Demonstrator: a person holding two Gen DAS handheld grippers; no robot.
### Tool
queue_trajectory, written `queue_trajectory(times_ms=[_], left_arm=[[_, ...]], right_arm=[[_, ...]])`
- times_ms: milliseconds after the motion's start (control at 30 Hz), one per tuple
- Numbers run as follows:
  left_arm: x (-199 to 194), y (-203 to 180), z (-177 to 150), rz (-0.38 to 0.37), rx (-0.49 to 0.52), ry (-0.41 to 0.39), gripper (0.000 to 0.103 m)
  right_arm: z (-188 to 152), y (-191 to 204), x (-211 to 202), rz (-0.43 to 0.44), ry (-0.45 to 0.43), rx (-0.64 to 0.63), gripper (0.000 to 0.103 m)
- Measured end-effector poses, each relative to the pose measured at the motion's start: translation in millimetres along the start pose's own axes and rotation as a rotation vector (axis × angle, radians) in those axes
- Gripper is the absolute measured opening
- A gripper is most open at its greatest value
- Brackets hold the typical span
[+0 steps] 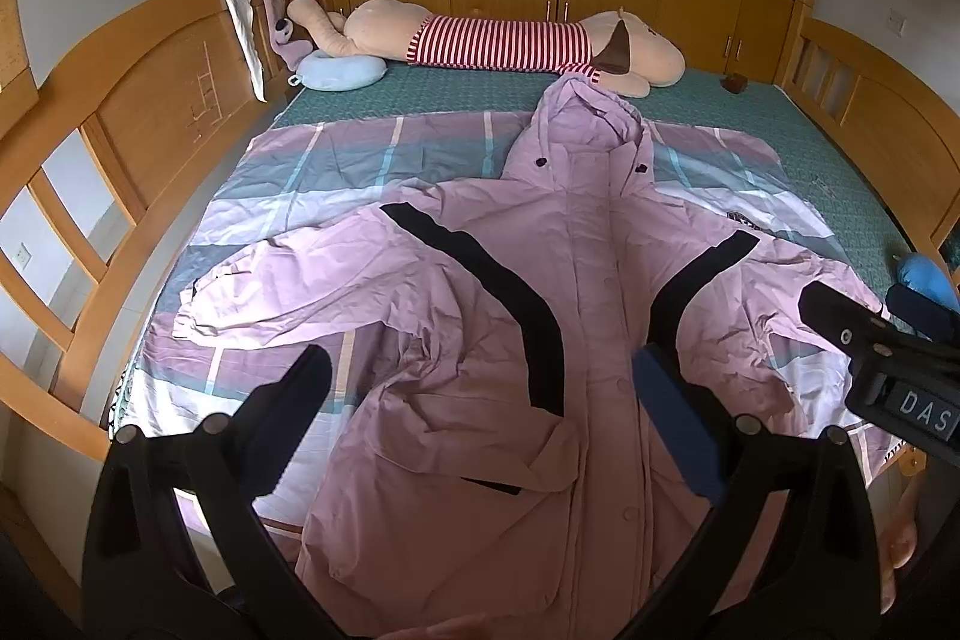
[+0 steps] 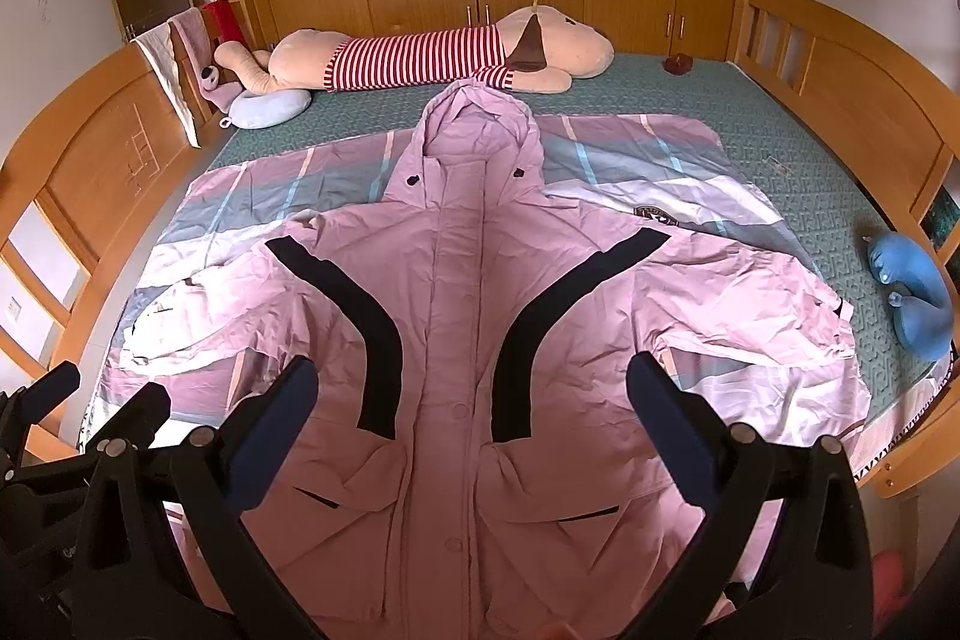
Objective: Fold large clothes
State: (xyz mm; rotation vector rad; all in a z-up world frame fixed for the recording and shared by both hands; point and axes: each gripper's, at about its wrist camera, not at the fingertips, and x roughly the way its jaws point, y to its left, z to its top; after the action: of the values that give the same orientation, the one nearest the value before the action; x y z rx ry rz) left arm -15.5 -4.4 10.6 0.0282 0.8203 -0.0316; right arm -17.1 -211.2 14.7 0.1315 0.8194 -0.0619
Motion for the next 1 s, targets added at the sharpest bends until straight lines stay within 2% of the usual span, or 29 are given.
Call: queue_trajectory(times_ms=[467, 500, 1000], left_arm=[[-2, -6, -1, 0.0, 0.004, 0.008, 0.101], [0, -2, 0, -0.002, 0.002, 0.008, 0.101], [1, -2, -1, -0.002, 0.002, 0.008, 0.101]], right_arm=[[3, -13, -1, 0.002, 0.002, 0.004, 0.102], [-1, 0, 2, 0.0, 0.001, 0.001, 0.102], [-3, 2, 5, -0.002, 0.002, -0.003, 0.102]])
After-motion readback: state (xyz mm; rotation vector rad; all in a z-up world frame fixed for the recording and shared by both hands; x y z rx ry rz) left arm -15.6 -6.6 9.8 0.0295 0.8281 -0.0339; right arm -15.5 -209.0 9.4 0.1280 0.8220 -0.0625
